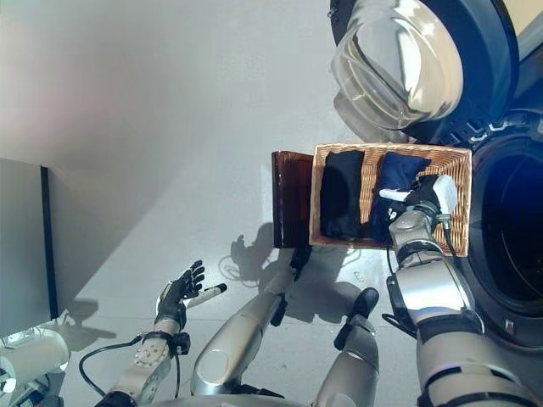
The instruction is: Pick up the clothes and place them into the washing machine
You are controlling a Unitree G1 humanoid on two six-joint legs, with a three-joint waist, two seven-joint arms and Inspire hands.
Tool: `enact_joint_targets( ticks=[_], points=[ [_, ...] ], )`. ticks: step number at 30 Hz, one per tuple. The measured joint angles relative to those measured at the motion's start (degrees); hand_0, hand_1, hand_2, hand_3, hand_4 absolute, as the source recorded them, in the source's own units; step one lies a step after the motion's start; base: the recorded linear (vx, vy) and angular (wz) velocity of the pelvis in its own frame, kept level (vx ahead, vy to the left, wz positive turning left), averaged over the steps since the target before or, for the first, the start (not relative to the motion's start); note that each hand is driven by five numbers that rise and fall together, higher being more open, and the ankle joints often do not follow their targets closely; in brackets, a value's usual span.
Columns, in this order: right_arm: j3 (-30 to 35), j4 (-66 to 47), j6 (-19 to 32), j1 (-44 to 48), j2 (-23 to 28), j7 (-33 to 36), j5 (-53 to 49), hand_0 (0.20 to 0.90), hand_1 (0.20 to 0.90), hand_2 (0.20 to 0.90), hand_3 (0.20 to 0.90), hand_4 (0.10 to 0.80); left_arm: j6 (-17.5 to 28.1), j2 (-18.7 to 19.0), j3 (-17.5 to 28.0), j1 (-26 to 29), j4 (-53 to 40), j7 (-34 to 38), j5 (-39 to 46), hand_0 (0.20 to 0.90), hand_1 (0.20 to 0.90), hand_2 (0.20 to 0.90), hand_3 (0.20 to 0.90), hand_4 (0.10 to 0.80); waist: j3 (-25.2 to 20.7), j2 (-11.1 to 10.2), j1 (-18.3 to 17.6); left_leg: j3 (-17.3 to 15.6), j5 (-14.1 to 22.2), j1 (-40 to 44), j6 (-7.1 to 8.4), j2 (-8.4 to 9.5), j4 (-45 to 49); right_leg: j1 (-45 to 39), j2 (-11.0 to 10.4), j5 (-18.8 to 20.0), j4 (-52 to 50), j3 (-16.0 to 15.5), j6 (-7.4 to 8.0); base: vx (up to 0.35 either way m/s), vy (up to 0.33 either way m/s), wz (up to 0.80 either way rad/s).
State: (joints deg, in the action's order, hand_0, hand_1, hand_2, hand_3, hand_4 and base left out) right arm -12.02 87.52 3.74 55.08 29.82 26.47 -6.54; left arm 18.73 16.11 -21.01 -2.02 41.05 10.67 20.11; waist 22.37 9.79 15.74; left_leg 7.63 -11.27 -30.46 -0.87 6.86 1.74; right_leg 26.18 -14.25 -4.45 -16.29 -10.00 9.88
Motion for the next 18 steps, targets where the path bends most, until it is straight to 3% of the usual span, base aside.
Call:
enact_joint_targets(
  ticks=[4, 8, 18],
  points=[
    [3.00, -1.85, 0.60, -2.69, -0.12, 0.03, -2.94, 0.200, 0.200, 0.200, 0.200, 0.300, -0.15, 0.00, 0.04, -0.01, 1.23, -0.63, -0.08, 0.900, 0.900, 0.900, 0.900, 0.800, -0.13, 0.17, -1.05, -0.47, 0.01, 1.97, 0.02, -0.01, -0.06, -1.92, -0.04, 0.13, 0.60, 0.42, 0.24, 0.010, 0.001, -0.07],
    [9.11, -7.85, 4.81, -7.17, -1.40, 0.19, -12.11, 0.200, 0.200, 0.200, 0.200, 0.300, -0.13, -0.04, 0.02, -0.59, 1.35, -0.75, 0.03, 0.900, 0.900, 0.900, 0.900, 0.800, -1.33, 0.71, -2.69, -1.35, 0.12, 2.38, 0.11, -0.24, -0.22, -1.72, 0.12, 0.21, 0.46, 1.57, 0.31, 0.004, 0.007, -0.11],
    [22.62, -17.10, 17.00, -18.21, -13.92, 0.52, -43.09, 0.200, 0.200, 0.200, 0.200, 0.300, 0.16, -2.10, -0.56, -2.01, 5.89, -1.22, 0.16, 0.900, 0.900, 0.900, 0.900, 0.800, -3.41, 0.94, -7.41, -5.12, 1.33, 3.22, -1.56, -1.03, -0.09, -0.44, 0.82, 0.77, 0.59, 5.75, 0.32, 0.016, 0.026, -0.21]
  ],
)
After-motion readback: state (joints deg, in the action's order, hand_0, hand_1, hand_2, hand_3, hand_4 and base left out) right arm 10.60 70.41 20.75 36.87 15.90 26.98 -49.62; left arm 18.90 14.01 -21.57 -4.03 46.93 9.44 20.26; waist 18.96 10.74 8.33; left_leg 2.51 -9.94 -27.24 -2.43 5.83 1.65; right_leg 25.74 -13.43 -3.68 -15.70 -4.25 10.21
